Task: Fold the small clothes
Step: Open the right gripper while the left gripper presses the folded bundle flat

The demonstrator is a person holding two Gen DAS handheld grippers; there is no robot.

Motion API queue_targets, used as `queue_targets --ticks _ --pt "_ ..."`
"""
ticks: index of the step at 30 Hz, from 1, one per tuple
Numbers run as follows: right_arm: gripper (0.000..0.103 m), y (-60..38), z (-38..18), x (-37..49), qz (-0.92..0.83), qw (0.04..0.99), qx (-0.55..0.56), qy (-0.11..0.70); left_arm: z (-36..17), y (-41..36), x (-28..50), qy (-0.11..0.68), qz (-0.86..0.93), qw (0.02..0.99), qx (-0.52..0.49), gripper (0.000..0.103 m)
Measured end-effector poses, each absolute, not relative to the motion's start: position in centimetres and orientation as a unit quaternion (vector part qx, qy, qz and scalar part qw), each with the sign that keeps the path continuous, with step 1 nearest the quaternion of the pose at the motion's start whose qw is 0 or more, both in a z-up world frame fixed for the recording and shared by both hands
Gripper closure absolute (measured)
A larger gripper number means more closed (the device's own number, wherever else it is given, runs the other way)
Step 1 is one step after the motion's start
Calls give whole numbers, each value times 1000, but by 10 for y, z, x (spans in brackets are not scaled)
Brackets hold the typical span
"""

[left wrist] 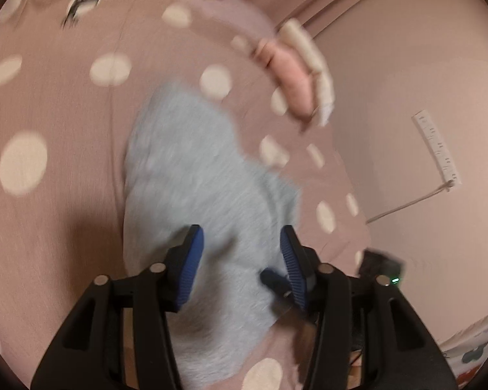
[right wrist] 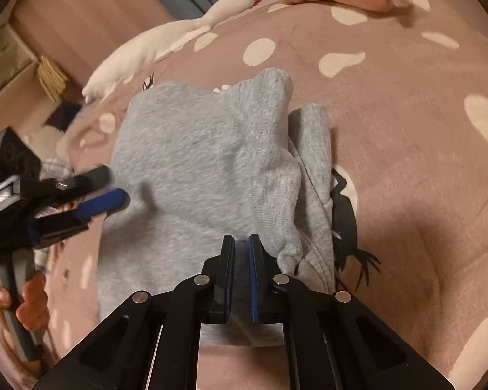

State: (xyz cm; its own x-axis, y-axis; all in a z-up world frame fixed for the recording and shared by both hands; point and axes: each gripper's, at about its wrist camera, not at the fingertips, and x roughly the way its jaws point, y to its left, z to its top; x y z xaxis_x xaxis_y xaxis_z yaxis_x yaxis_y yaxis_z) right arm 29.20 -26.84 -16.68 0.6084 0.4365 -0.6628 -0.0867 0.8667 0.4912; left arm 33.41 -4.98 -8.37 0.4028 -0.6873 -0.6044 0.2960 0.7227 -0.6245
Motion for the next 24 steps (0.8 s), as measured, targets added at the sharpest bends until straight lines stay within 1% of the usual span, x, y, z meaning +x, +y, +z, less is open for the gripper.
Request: queue_targets --ticks 1,3,5,10,13,15,19,21,23,24 --pt "97 -271 -168 292 154 871 214 415 -76 -49 336 442 -303 817 -214 45" --pt "97 -278 -170 290 160 868 222 414 -66 -49 344 428 -300 826 -213 45" --pt "97 -282 -174 286 164 865 233 412 -67 -52 358 430 -297 825 -215 45" --pt "97 -285 -177 282 176 860 249 410 -102 -63 397 471 -261 813 -220 46" --pt "97 -292 -178 283 184 854 262 411 -122 -66 411 487 -242 810 -222 49" --pt "97 -295 -179 283 188 849 270 414 -127 -68 413 483 -240 815 -215 50" --pt "97 -298 -179 288 192 841 288 416 -122 -79 410 480 -236 829 -165 49" --pt "93 -302 -171 284 199 841 306 399 -118 -79 409 479 -237 831 -154 48" --pt "79 -306 -154 280 207 853 312 363 -118 -75 410 479 -241 829 -157 48" --pt "75 -307 -148 280 205 859 310 352 -119 -72 410 480 -242 828 -163 48"
